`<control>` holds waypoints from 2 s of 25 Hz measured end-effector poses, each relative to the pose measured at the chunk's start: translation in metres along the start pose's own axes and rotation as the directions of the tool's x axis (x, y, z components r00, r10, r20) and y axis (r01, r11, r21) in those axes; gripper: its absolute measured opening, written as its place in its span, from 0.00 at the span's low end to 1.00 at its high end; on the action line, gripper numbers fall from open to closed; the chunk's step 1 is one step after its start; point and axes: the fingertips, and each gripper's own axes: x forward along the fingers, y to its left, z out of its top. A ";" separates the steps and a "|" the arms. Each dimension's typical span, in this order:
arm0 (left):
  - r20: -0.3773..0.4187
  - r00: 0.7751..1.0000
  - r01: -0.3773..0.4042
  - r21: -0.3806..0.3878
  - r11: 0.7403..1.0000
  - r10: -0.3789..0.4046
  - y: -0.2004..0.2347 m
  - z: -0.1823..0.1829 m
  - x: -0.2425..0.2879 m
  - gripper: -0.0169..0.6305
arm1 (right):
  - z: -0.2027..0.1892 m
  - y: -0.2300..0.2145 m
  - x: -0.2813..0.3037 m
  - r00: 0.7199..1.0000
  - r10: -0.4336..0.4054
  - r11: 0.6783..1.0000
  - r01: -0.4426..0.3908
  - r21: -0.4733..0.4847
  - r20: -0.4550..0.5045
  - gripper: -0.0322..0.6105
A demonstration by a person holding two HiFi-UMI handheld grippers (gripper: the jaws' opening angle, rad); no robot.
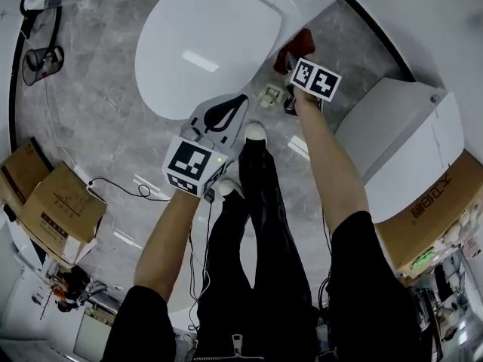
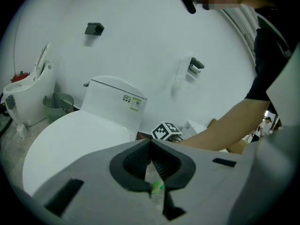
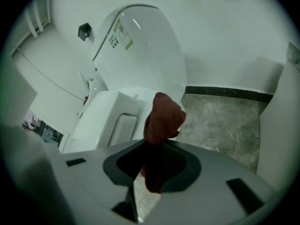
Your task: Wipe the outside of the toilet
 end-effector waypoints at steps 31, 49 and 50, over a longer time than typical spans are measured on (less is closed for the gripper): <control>0.090 0.993 -0.080 -0.012 0.997 0.080 0.082 -0.130 -0.167 0.02 | -0.169 0.113 0.007 0.996 0.077 0.976 -0.082 -0.199 -0.036 0.17; 0.091 0.979 -0.175 -0.078 0.981 0.182 0.161 -0.211 -0.278 0.02 | -0.261 0.199 0.010 0.993 0.109 0.955 -0.118 -0.272 -0.050 0.17; 0.094 0.978 -0.179 -0.081 0.981 0.186 0.165 -0.213 -0.282 0.02 | -0.266 0.204 0.011 0.993 0.109 0.957 -0.119 -0.265 -0.052 0.17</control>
